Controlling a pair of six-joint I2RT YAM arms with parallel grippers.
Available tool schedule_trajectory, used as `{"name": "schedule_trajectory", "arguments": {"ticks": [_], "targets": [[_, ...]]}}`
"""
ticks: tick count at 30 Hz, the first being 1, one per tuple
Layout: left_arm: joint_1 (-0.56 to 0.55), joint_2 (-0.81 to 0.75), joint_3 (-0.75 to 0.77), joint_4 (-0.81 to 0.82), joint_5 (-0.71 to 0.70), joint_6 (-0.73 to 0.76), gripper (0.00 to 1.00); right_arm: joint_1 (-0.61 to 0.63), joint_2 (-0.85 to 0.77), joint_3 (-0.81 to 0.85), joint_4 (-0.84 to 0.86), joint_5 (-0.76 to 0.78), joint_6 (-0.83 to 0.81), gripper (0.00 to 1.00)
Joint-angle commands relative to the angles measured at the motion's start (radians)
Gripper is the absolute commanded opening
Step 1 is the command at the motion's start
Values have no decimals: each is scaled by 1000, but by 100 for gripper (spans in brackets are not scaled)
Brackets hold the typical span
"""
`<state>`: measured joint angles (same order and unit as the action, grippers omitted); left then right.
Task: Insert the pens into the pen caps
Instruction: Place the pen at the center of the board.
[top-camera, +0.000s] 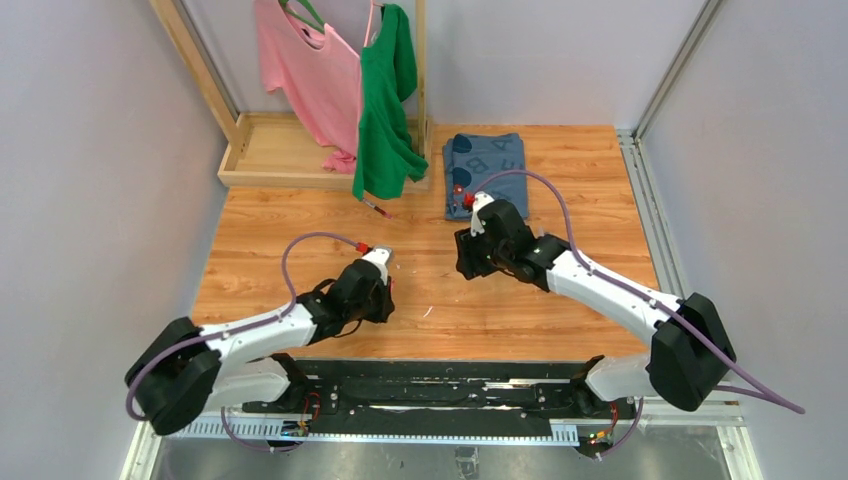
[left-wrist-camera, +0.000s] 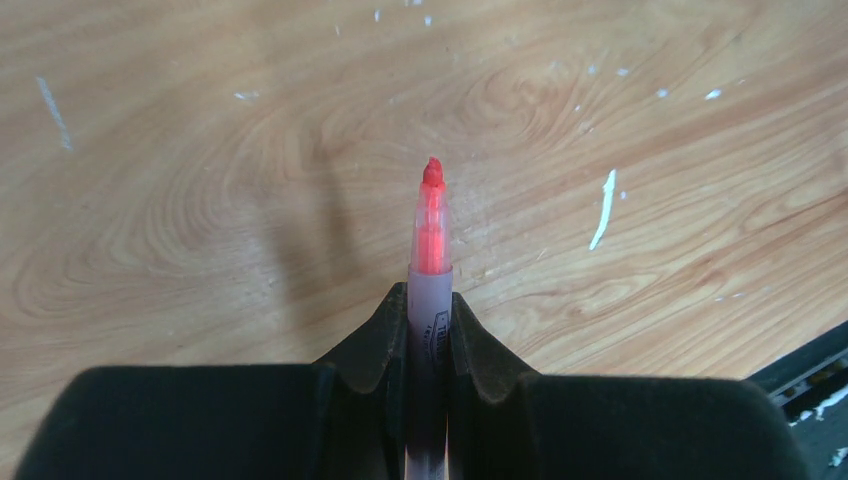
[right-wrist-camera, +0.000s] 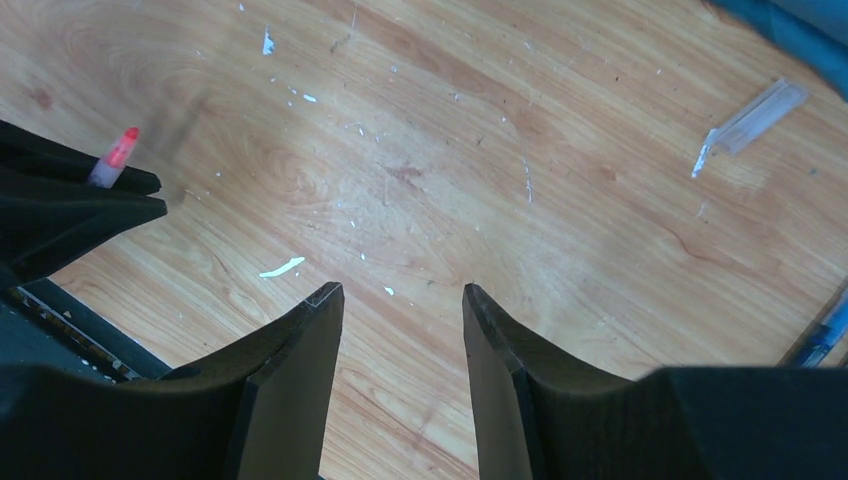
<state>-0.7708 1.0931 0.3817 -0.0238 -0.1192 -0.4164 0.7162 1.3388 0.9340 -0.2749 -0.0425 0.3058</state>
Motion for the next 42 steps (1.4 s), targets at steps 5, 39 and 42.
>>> {"name": "schedule_trajectory", "arguments": {"ticks": [5,39,42], "targets": [[4,229,104,11,53,-17,12,-13,31,-66,33,-67,42,46],[726,-263,7,-319,-232,-315,98,-61,5,-89,29,-71,13,46],[729,-245,35,-312,-237,-302,98,-82,3,-98,34,-83,14,46]]}}
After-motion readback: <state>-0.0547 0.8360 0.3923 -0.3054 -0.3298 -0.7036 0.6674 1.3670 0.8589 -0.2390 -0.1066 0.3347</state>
